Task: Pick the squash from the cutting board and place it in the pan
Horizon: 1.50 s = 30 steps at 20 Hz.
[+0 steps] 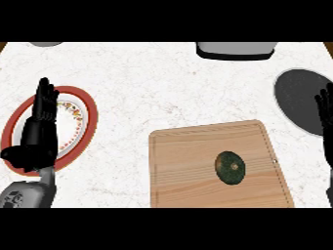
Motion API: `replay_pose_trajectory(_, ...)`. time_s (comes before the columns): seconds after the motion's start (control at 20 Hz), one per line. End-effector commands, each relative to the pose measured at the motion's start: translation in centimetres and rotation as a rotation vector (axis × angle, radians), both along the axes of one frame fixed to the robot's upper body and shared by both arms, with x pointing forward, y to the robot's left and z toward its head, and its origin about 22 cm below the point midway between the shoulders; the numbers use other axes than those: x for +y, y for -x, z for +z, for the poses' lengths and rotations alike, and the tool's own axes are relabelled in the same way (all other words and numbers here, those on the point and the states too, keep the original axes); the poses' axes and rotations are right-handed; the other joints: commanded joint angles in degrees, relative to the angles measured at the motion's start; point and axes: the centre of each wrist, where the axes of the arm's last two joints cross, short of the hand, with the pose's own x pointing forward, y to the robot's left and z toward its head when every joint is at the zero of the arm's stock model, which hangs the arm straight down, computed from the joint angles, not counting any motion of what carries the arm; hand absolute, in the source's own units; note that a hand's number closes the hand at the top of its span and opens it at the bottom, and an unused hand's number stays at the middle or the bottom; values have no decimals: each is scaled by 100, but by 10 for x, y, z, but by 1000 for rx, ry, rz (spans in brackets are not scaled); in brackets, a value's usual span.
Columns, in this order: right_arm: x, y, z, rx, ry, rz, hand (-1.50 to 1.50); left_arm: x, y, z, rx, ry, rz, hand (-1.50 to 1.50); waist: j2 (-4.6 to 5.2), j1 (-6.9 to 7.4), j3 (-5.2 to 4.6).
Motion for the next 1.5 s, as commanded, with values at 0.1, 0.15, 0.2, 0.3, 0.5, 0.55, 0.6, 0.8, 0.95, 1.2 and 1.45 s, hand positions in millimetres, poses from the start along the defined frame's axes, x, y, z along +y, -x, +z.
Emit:
replay_pose_trajectory(0.1,54,-28,33,-103,-60,544,150,-23,3,-6,36,26,-173,0,-113,153,117)
replay_pose_trajectory(0.15,73,-28,40,-133,-77,706,150,-25,5,-7,45,28,-224,0,-125,228,116)
replay_pose_trajectory(0.2,91,-31,46,-155,-86,851,150,-39,3,-6,46,45,-286,0,-95,286,121)
replay_pose_trajectory(0.3,37,-35,71,-120,389,709,150,-51,14,-21,126,108,-361,0,-103,61,79)
replay_pose_trajectory(0.5,-9,-18,23,-97,-17,914,-150,-56,26,-25,109,117,-391,0,-114,-10,123)
replay_pose_trajectory(0.55,-9,-25,43,-111,22,963,-150,-43,31,-30,138,124,-397,0,-125,-8,115)
replay_pose_trajectory(0.6,-20,-29,32,-125,57,967,-150,-64,22,-29,143,128,-403,0,-100,-7,120)
replay_pose_trajectory(0.8,-40,-41,51,-175,263,953,-150,-61,35,-27,146,136,-406,0,-118,19,117)
replay_pose_trajectory(0.95,-35,-49,67,-163,358,1002,-150,-51,26,-29,140,131,-414,0,-114,11,113)
replay_pose_trajectory(1.2,-6,-56,96,-81,577,1074,-150,-52,26,-19,128,139,-417,0,-129,19,109)
replay_pose_trajectory(1.45,54,-47,99,-17,810,1138,-150,-33,21,-32,143,127,-376,0,-133,-27,101)
